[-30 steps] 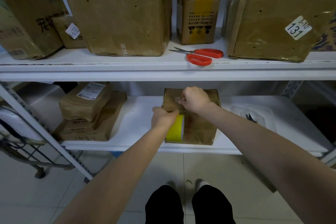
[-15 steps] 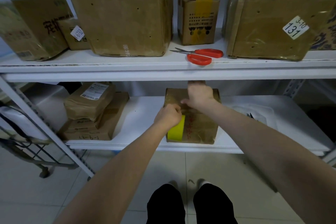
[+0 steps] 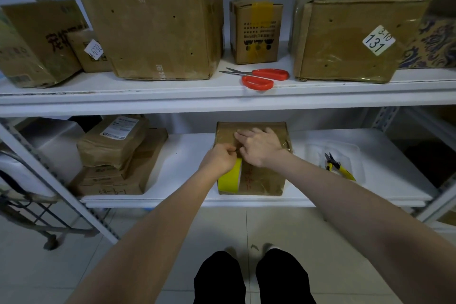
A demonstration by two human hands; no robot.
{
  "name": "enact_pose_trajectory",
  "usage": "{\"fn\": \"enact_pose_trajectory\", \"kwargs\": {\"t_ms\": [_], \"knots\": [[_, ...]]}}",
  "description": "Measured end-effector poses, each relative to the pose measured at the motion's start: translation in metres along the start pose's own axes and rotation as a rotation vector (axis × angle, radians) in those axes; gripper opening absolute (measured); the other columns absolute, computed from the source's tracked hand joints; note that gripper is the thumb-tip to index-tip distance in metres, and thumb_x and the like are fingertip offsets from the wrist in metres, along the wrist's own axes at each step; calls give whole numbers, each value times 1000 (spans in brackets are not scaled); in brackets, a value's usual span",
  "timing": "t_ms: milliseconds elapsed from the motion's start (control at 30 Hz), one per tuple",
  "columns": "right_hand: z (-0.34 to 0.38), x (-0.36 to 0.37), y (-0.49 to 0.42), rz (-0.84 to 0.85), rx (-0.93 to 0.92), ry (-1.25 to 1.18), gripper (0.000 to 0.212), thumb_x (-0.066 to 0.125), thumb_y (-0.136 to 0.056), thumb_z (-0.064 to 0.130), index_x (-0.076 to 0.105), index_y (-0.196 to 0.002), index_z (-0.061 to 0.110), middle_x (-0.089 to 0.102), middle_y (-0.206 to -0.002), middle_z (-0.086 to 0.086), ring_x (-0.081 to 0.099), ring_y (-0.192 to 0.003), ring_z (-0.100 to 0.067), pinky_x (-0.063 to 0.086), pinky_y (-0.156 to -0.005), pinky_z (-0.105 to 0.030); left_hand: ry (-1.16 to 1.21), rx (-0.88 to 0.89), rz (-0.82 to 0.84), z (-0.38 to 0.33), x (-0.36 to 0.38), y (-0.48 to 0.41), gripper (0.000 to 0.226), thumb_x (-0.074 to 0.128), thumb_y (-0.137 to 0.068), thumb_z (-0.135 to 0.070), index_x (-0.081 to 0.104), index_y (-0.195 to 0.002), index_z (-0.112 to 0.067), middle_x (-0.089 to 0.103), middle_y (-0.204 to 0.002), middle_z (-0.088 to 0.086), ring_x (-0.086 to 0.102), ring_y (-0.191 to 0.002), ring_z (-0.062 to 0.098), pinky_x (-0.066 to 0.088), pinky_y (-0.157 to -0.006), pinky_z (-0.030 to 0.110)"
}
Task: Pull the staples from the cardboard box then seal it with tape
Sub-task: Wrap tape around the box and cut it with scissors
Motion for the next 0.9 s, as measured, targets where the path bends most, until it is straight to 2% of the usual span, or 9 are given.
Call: {"fn": "enact_pose_trajectory", "kwargs": {"t_ms": [67, 167, 200, 300, 400, 500, 633, 733, 900], "knots": [[-8, 0, 8, -95, 17, 20, 49, 36, -95, 38, 46, -139, 18, 45, -145, 1, 43, -128, -21, 31, -101, -40, 29, -2, -22, 1, 1, 1, 31, 47, -95, -25, 65, -120, -23, 61, -129, 1, 55, -119, 23, 44, -100, 32], [-7, 4, 18, -259, -124, -17, 38, 48, -93, 25, 59, -127, 14, 57, -135, -1, 50, -124, -24, 31, -106, -43, 105, -15, -113, 4, 0, 8, 30, 51, -94, -23, 63, -121, -18, 62, -127, 0, 56, -117, 23, 42, -95, 27], [-6, 5, 20, -258, -148, -60, 38, 49, -91, 22, 60, -127, 15, 57, -134, 1, 50, -124, -23, 30, -108, -44, 150, -41, -162, 6, 0, 11, 29, 53, -93, -23, 61, -120, -17, 63, -124, 1, 57, -115, 24, 42, -90, 27], [-1, 5, 16, -115, -90, -159, 40, 40, -95, 24, 53, -133, 22, 52, -138, 3, 46, -126, -21, 31, -106, -39, 336, -215, -280, 17, 1, 21, 37, 60, -89, -30, 47, -115, -7, 62, -108, 5, 59, -107, 30, 41, -77, 29], [4, -4, 7, -117, -51, -145, 35, 37, -97, 32, 61, -120, 22, 59, -127, 0, 53, -118, -23, 33, -97, -36, 452, -347, -237, 28, 9, 23, 44, 62, -86, -38, 53, -112, -4, 65, -109, 13, 60, -102, 34, 42, -74, 32], [3, -5, 4, -88, -11, -125, 36, 41, -97, 45, 66, -115, 25, 62, -120, 1, 56, -115, -23, 33, -96, -37, 490, -287, -169, 27, 15, 17, 31, 59, -88, -36, 67, -104, -11, 67, -108, 15, 61, -103, 34, 48, -83, 35], [7, 1, 1, -44, 13, -65, 40, 44, -95, 52, 64, -118, 26, 63, -122, 1, 56, -116, -22, 33, -97, -36, 413, -308, -120, 35, 22, 14, 32, 60, -87, -35, 66, -109, -12, 65, -108, 13, 60, -104, 33, 48, -88, 37], [6, 2, 0, -51, 12, -48, 42, 46, -93, 54, 64, -119, 26, 61, -125, 2, 55, -118, -20, 32, -98, -36, 377, -349, -85, 42, 32, 12, 37, 60, -88, -37, 64, -110, -8, 65, -107, 13, 60, -99, 31, 48, -87, 36], [7, -1, 2, -80, -2, -7, 46, 49, -90, 57, 63, -118, 24, 61, -124, 1, 56, -116, -21, 31, -101, -39, 389, -334, -80, 43, 34, 5, 41, 59, -89, -41, 64, -112, -7, 65, -113, 15, 60, -106, 34, 51, -91, 39]]}}
Point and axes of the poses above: each hand's wrist, its own y-axis away from the middle knuckle, its own x-axis out of the palm, z = x × y, the point moved 5 cm from there along -y, towards the middle knuckle
